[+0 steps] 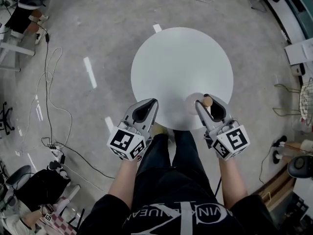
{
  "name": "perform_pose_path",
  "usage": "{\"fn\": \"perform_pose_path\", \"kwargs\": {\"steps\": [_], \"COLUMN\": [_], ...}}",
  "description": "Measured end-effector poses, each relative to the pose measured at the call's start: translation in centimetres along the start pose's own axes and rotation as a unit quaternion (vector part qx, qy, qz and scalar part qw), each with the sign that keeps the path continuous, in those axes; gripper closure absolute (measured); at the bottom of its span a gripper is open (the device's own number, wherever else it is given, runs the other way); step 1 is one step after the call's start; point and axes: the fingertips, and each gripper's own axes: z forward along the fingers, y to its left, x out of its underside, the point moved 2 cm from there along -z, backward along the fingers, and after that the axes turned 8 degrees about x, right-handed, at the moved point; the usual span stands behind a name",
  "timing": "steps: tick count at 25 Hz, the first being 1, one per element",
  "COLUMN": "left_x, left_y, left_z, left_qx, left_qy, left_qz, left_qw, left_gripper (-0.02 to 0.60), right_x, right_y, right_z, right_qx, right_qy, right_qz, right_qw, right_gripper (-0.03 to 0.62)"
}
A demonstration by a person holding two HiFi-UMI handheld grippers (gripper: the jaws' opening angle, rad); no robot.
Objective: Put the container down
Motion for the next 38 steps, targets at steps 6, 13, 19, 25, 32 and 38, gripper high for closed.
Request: {"fn": "perform_pose_path", "kwargs": {"steps": [6, 13, 19, 25, 32, 38], "left_x": [0.1, 0.4, 1.2, 1.9, 3.3, 4.3], "left_y": [-0.5, -0.4, 0.8, 1.8, 1.6, 1.6], "left_z": [0.5, 1.8, 2.0, 1.7, 2.1, 2.4], "left_qx": [-0.03, -0.048, -0.072, -0.088, -0.096, -0.097], "left_qy": [-0.016, -0.017, -0.022, -0.023, -0.023, -0.02], "left_qz": [0.006, 0.011, -0.002, -0.016, -0.03, -0.04], "left_qw": [0.9994, 0.9987, 0.9972, 0.9957, 0.9946, 0.9942], "left_gripper": [0.566, 0.566, 0.566, 0.566, 0.566, 0.566], "right_x": [0.7, 1.5, 1.8, 2.2, 2.7, 3.1], "right_y": [0.0, -0.6, -1.1, -1.4, -2.4, -2.8], "right_z": [0.9, 2.6, 4.5, 6.6, 7.5, 8.2], "right_qx": [-0.035, -0.06, -0.074, -0.079, -0.076, -0.074], "right_qy": [0.016, 0.028, 0.034, 0.035, 0.037, 0.039], "right_qz": [-0.018, -0.028, -0.038, -0.045, -0.049, -0.057], "right_qw": [0.999, 0.997, 0.996, 0.995, 0.995, 0.995], "right_gripper": [0.451, 0.451, 0.451, 0.451, 0.451, 0.451]}}
